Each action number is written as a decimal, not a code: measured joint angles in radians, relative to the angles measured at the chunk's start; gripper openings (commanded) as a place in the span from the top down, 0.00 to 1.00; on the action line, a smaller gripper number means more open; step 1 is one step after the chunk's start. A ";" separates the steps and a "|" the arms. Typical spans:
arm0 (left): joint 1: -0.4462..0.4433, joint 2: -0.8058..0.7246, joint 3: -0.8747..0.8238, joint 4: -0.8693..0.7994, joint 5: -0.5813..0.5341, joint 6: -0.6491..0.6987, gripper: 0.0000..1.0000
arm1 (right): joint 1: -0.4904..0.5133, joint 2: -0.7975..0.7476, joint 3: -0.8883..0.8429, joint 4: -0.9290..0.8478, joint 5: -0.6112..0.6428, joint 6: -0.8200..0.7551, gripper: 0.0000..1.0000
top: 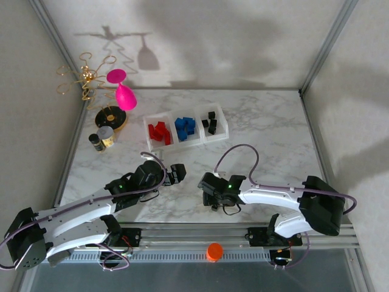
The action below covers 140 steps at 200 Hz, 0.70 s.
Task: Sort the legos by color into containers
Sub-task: Pick up the lego from the bottom-center of the table.
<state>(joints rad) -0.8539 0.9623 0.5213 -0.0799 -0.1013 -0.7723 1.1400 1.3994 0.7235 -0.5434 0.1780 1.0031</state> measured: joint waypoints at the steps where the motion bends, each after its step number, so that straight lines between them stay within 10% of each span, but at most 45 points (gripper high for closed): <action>1: 0.000 0.001 0.000 0.000 0.000 0.000 0.00 | 0.000 0.001 0.000 0.001 0.000 0.000 0.38; 140: 0.000 0.013 0.000 0.000 0.000 -0.002 0.00 | 0.014 0.043 -0.007 0.023 0.001 0.022 0.81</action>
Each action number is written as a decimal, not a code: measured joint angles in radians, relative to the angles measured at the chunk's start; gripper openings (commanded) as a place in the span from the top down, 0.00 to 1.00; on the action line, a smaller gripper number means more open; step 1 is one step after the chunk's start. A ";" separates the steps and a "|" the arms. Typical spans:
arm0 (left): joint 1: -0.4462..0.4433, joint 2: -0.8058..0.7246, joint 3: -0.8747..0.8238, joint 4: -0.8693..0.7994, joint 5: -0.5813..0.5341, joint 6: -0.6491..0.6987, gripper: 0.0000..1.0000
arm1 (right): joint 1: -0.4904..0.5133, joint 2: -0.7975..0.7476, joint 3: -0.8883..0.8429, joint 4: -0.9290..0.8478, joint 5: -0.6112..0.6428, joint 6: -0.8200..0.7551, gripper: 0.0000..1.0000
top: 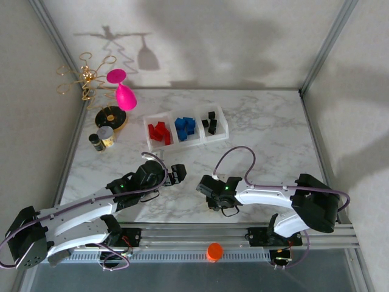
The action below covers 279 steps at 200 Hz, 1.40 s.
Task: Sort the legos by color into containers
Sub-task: Pick up the lego from the bottom-center of the table, then place the lego in the container.
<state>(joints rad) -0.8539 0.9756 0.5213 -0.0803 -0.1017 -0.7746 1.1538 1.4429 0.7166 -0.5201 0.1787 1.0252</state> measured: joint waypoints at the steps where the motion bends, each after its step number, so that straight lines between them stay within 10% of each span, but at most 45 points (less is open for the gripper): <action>1: 0.000 0.000 0.000 0.000 0.000 0.000 0.00 | 0.000 0.000 0.002 -0.001 0.002 0.000 0.81; 156: 0.023 0.048 0.110 0.033 0.012 0.091 0.01 | -0.328 0.034 0.288 0.089 0.117 -0.385 0.80; 279: 0.142 0.275 0.300 0.116 0.035 0.147 0.00 | -0.612 0.470 0.710 0.300 0.108 -0.649 0.77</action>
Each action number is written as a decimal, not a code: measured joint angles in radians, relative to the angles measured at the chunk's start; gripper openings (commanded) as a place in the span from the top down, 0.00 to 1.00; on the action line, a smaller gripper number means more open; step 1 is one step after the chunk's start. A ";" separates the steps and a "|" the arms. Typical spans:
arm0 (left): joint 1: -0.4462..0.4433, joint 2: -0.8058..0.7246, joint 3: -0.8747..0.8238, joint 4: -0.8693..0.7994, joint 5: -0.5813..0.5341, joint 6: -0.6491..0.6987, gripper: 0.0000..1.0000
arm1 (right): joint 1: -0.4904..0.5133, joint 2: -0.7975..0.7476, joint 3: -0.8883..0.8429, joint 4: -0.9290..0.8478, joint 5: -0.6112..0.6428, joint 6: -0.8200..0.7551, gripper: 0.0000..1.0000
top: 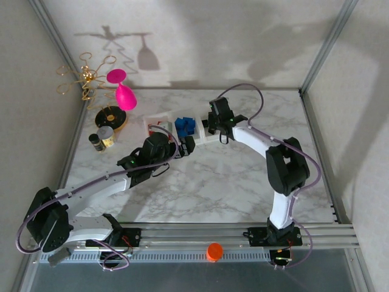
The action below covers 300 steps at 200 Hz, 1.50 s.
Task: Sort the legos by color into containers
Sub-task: Place the lego in the container, then reset both arms
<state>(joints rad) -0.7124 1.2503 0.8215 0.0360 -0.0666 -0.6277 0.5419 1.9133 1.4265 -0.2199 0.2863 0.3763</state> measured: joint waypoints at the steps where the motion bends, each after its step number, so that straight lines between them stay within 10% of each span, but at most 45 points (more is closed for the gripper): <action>1: 0.002 0.002 0.000 0.002 0.000 0.000 0.00 | -0.001 0.006 0.004 0.000 -0.001 -0.002 0.77; 104: 0.047 0.029 0.002 0.016 -0.025 -0.003 0.00 | -0.008 0.135 0.143 0.024 0.001 -0.103 0.42; 174: 0.108 -0.150 -0.029 -0.043 -0.255 0.032 0.00 | -0.134 -0.356 -0.232 0.132 0.035 -0.074 0.02; 243: 0.467 -0.244 -0.311 0.095 -0.638 0.141 0.00 | -0.472 -0.559 -0.777 0.455 0.202 -0.046 0.01; 300: 0.611 -0.041 -0.544 0.634 -0.558 0.341 0.00 | -0.513 -0.409 -0.976 0.900 0.121 -0.170 0.01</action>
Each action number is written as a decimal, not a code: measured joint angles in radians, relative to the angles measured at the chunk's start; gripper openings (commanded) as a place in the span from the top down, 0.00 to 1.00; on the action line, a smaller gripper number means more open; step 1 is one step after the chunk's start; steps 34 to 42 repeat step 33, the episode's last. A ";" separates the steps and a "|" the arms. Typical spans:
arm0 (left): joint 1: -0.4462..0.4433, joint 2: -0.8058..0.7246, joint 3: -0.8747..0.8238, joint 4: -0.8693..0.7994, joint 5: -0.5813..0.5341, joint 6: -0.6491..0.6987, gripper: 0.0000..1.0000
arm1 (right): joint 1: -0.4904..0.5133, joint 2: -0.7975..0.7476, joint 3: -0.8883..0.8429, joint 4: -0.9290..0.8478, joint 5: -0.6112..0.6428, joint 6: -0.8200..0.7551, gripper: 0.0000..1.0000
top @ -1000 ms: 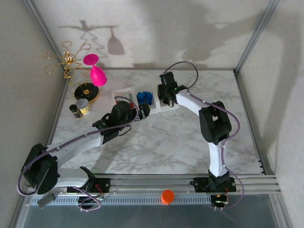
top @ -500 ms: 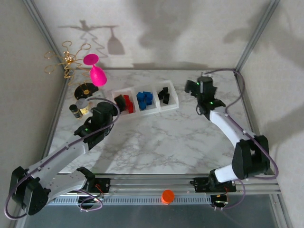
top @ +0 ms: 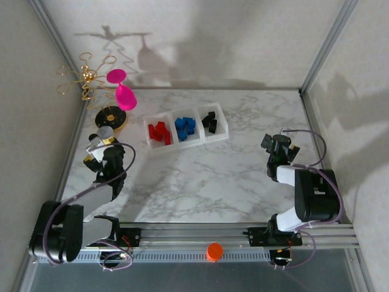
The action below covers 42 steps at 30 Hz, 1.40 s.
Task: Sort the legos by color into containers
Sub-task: Reset both arms
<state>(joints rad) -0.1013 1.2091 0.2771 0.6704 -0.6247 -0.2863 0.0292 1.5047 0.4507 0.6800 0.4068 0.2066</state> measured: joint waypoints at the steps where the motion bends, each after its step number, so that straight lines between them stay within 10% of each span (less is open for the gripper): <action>1: 0.002 0.026 -0.016 0.061 0.023 0.017 0.00 | -0.005 0.006 -0.016 0.036 -0.020 -0.011 0.01; 10: 0.038 0.297 -0.120 0.570 0.288 0.131 0.00 | -0.018 0.024 -0.246 0.462 -0.271 -0.132 0.01; 42: 0.024 0.328 -0.080 0.613 0.342 0.182 0.01 | -0.018 0.035 -0.243 0.558 -0.330 -0.167 0.01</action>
